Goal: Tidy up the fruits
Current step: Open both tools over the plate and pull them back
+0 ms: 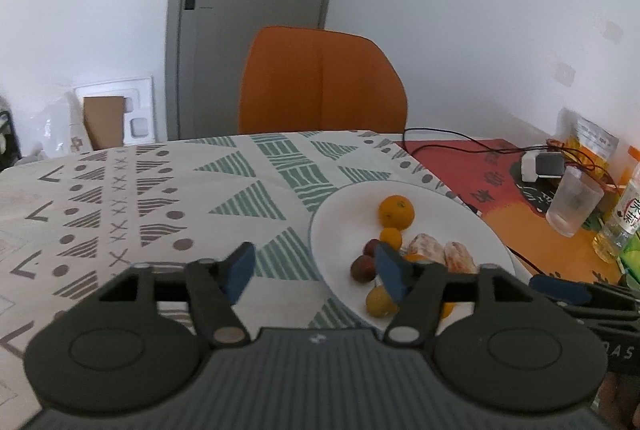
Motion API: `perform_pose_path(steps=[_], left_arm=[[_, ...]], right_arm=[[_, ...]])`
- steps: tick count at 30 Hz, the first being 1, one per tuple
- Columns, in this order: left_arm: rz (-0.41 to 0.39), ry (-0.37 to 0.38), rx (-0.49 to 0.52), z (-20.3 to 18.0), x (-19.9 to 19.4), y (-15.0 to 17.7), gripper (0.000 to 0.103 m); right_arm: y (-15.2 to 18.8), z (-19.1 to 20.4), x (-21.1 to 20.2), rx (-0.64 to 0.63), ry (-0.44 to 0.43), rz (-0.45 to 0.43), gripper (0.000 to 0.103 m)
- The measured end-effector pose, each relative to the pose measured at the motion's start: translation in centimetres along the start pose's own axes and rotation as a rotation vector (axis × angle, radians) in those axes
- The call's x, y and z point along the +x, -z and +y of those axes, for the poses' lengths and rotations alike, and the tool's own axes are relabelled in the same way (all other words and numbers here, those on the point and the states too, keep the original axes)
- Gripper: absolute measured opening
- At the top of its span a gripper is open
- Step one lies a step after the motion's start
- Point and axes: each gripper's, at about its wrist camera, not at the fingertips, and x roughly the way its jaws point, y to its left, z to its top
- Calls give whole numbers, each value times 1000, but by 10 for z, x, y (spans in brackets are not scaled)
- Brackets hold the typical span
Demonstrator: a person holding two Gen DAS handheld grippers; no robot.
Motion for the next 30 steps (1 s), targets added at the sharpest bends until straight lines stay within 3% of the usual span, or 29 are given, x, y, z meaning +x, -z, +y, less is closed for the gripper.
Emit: perform_pose_path(steps=[4,7,9,18,30], left_arm=[[-8,-24,-13,6,-9,1,80],[-8,-53,-17,11,-16,2,84],[-11,-83,-8,13,-20,2,86],[-29,-139,5,22,-45,6,96],[-58,-199,-15,36,-85,13,99]], right_arm=[[0,4,-2,-2,-8,-1,73],[0,9,-4,-6,-17,-6,80],[0,12,-6,-8,-20,-10,91],[-1,26,-14,-25,-44,-20,103],[-4,46,-35,-48,-93,-52,103]])
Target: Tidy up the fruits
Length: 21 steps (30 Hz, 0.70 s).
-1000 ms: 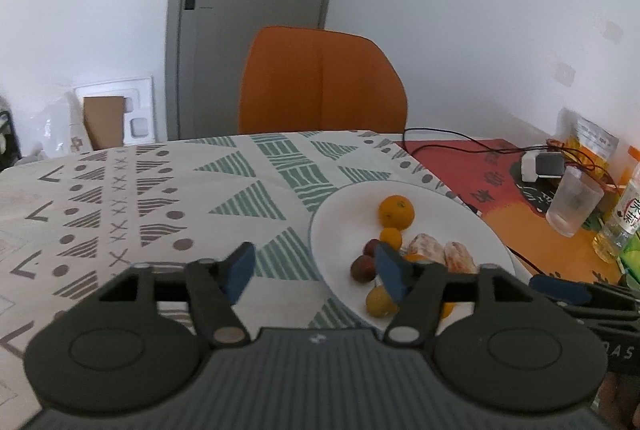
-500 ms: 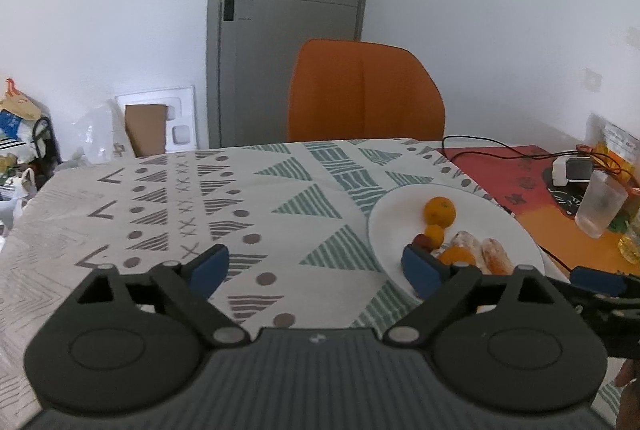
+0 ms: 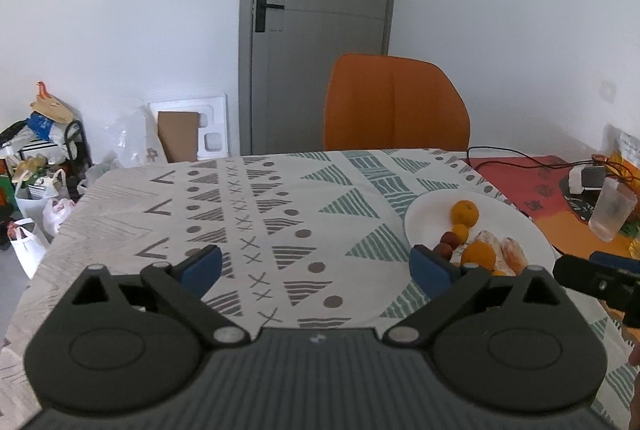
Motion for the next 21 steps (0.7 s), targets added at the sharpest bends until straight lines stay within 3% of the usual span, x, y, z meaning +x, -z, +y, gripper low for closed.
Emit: perform_pose_path(steps=[21], left_arm=[[-42,-69,-55,39,-57,14,101]], right_arm=[[-2,43,-20,-50,-102,-3,103]])
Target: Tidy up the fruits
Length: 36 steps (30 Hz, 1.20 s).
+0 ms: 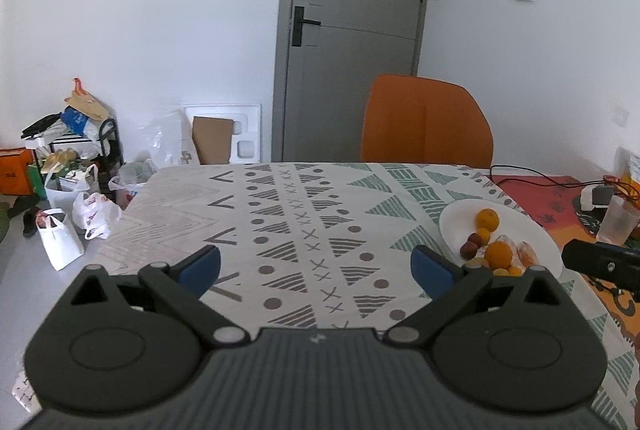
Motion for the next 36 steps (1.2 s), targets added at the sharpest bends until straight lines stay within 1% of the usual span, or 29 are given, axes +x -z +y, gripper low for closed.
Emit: perform_pose_path(steps=[8,12,20,26,36], left_arm=[[5,-30,-18,18,-10,7,101],[11,-43,-34,28,-15,13,101],[35,-61,-57,43,-16,23,101],[53,-62,-57,44,-14,27,101],[64,-44,-48,40,-10,30,101]], right_arm=[[4,13,1,-21,-40,31,103],[10,19,6,-32,-57,61,103],[21,27,15,-62,-9,114,103],[25,25,20,-54,10,147,103],[25,20,20,-47,33,152,103]])
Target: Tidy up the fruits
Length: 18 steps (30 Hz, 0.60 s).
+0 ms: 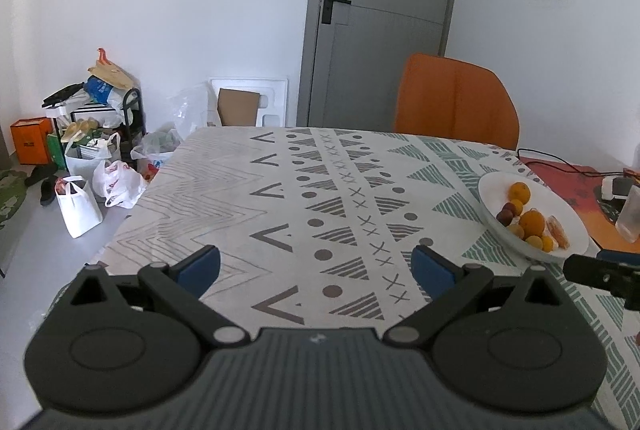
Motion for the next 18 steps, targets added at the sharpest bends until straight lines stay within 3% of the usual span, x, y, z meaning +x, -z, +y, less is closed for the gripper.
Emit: perform_pose_path(steps=[18], left_arm=[[7,64,52,-20,1,3,101]], right_arm=[[3,-7,-7,-10,27,-6,103]])
